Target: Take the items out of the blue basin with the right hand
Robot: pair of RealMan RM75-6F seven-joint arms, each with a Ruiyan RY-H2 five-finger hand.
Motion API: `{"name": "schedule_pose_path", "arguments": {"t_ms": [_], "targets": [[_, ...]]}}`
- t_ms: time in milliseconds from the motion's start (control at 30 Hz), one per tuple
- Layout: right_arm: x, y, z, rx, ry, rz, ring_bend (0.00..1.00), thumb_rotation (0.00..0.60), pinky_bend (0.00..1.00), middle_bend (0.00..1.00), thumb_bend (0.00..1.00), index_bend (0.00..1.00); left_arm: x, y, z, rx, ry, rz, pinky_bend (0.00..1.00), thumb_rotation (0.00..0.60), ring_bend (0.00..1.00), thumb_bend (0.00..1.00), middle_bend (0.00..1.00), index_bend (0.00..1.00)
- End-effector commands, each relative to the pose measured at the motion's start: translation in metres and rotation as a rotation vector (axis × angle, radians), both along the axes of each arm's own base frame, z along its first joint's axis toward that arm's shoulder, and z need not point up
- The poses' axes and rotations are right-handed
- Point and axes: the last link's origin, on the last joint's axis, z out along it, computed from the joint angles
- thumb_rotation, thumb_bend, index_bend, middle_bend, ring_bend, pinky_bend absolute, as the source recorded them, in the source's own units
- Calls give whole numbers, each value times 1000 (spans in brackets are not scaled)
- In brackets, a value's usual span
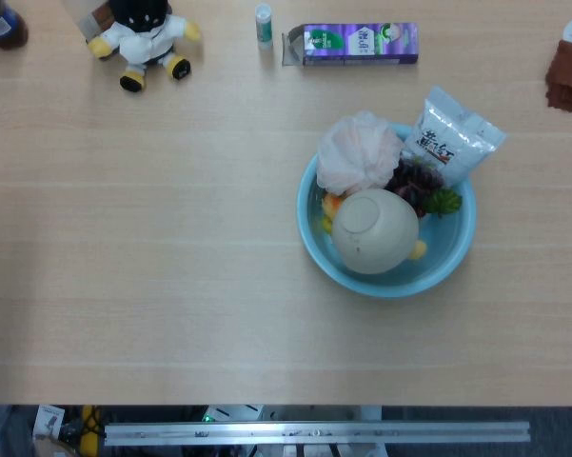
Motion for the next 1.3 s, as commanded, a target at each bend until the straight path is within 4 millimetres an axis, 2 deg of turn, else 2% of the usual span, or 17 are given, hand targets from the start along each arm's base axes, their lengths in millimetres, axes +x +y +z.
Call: {"name": "schedule_pose_path", "arguments": {"t_ms": [33,367,633,733,833,1033,1300], "targets": [[1,-1,-1,3,-4,5,277,600,332,382,163,363,-1,0,-1,-2,-1,5,248,600,260,358,292,297],[11,-4,-1,46,-16,54,277,600,332,382,164,363,-2,-2,1,3,-2,8,248,600,260,358,293,297],[41,-21,-9,155,8,185,277,600,332,380,163,363,-3,-2,2,3,0,14,248,600,260,358,292,297],[57,-30,-16,209,25,243,279,600,332,365,162,352,-4,-3,4,9,2,20,248,600,260,358,292,297],[72,-37,-25,268,53,287,263,600,332,317,129,278,-6,-4,6,16,4,28,248,600,260,358,291,297],[98,-47,-47,374,125,366,154,600,261,189,10,168,-9,-6,10,28,8,45,247,600,260,358,291,297],[131,-53,-74,457,207,488,121,600,238,170,0,163,-12,-7,12,33,7,55,248,600,260,358,291,297]]}}
